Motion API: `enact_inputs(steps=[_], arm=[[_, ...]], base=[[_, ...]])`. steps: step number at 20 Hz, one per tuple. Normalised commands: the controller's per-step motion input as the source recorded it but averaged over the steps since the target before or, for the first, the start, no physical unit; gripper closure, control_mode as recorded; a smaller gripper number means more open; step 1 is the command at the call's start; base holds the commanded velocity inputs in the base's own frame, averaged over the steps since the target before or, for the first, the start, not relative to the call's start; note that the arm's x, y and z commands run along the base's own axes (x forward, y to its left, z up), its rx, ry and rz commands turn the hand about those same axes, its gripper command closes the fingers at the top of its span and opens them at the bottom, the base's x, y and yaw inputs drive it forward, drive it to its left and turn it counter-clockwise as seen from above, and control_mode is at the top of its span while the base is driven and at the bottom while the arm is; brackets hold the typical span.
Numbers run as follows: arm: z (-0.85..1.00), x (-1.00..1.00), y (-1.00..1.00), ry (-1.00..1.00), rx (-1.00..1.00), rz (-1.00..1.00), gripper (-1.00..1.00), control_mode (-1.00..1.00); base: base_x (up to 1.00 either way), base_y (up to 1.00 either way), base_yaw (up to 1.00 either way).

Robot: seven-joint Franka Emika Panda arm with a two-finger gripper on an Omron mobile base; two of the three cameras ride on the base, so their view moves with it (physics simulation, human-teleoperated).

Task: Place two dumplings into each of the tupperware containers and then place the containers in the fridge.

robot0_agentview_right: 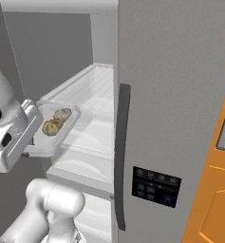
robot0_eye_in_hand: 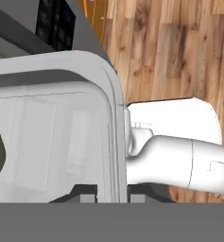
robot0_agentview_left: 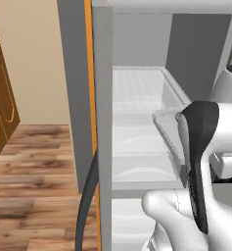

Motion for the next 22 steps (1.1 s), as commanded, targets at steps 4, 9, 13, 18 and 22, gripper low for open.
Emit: enact_inputs(steps=[4, 9, 13, 18, 22], arm=[[0.62, 0.43, 0.00, -0.08, 0.03, -0.02, 1.00, -1.00], [0.30, 0.85, 0.00, -0.01, 0.08, 0.01, 1.00, -1.00], [0.01, 0.95, 0.00, 0.00, 0.08, 0.04, 1.00, -1.00], [-0.02, 0.85, 0.08, -0.05, 0.05, 0.04, 1.00, -1.00], [-0.18, 0.92, 0.09, -0.03, 0.05, 0.05, 1.00, -1.00]], base=[[0.00, 0.00, 0.00], [0.00, 0.00, 0.00], [0.00, 0.00, 0.00], [0.00, 0.00, 0.00], [0.00, 0.00, 0.00]])
